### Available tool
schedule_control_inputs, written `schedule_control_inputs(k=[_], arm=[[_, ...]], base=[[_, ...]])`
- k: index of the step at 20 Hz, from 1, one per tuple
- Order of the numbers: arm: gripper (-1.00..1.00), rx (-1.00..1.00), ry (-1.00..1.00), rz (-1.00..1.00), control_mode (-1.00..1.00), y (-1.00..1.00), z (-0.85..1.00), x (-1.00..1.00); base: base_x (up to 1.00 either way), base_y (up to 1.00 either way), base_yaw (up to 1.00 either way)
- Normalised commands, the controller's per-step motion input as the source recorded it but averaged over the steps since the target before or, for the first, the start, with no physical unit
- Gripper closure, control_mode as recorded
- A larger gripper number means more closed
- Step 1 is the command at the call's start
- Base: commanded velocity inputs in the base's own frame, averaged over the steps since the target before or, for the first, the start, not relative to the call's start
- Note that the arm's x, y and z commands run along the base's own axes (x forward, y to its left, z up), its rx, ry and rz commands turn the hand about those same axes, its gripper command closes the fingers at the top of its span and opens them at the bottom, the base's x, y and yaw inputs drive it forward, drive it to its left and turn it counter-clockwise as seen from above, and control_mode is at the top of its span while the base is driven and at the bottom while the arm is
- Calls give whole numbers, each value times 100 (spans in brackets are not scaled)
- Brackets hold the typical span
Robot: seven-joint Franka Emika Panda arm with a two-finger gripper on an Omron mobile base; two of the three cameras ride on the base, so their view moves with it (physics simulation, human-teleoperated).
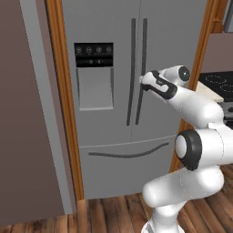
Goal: Retrieve the tangerine and orange from the fridge and place them into the bowl on the dining table.
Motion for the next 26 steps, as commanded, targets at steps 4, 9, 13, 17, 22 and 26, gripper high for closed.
schedule_control_inputs(k=[4, 9, 13, 17, 22, 26], arm=[[-100, 3, 0, -3, -100, -8, 0, 54], [-100, 0, 0, -3, -100, 0, -1, 54], [-100, 0, 0, -3, -100, 0, -8, 55], [-100, 0, 0, -2, -100, 0, -12, 56], [-100, 0, 0, -2, -100, 0, -11, 59], [-100, 0, 0, -1, -100, 0, -12, 64]], base=[[0, 0, 0], [0, 0, 0], [0, 0, 0], [0, 0, 0], [0, 0, 0], [0, 0, 0]])
